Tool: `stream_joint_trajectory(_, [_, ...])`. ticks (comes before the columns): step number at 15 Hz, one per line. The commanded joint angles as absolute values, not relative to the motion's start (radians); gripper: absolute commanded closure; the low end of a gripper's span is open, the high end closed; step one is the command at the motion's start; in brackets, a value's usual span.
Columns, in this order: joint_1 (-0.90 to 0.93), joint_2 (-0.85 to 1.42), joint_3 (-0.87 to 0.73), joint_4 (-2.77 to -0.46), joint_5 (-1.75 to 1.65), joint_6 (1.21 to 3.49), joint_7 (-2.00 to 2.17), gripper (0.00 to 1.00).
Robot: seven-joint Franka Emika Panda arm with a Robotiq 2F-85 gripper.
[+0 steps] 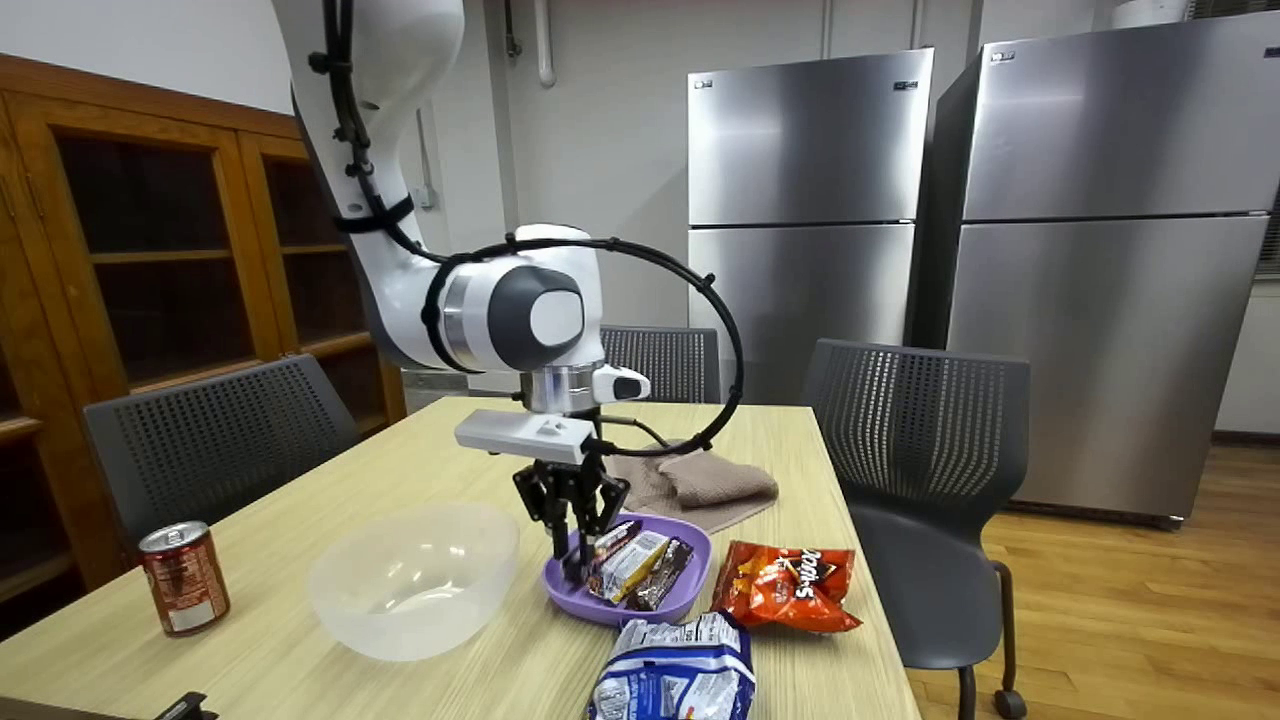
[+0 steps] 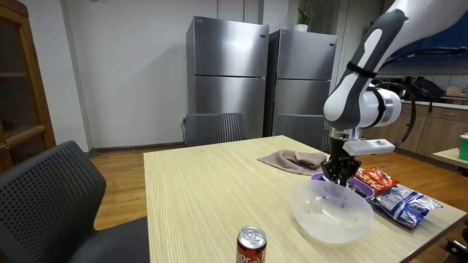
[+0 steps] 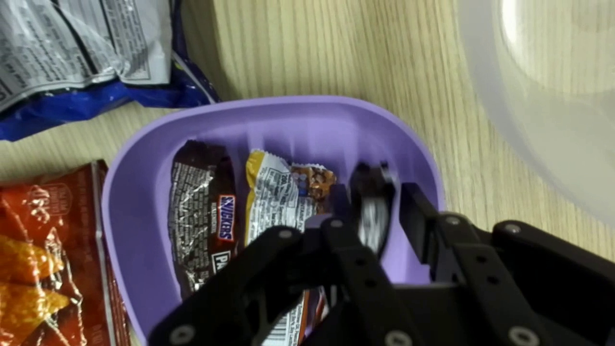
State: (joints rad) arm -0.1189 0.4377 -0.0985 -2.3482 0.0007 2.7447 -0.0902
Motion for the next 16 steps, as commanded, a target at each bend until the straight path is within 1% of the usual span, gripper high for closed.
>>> stream_joint_trajectory(1, [-0.151, 0.401, -0.074, -2.363, 0.019, 2.725, -0.116, 0.34])
stream_joint_trajectory(4, [-0.153, 0.4, -0.075, -2.361, 0.022, 2.726, -0.114, 0.13])
stream_joint_trajectory(5, [-0.154, 0.4, -0.075, -2.36, 0.023, 2.727, -0.114, 0.05])
stream_joint_trajectory(6, [-0.155, 0.4, -0.076, -2.36, 0.024, 2.727, -0.112, 0.01])
stream_joint_trajectory(7, [-0.153, 0.403, -0.081, -2.358, 0.019, 2.727, -0.111, 0.0])
stream_joint_trajectory(8, [-0.134, 0.432, -0.095, -2.347, 0.002, 2.742, -0.086, 0.08])
stream_joint_trajectory(9, [-0.135, 0.432, -0.095, -2.347, 0.002, 2.742, -0.086, 0.0])
stream_joint_trajectory(16, [-0.136, 0.432, -0.095, -2.347, 0.002, 2.742, -0.086, 0.0])
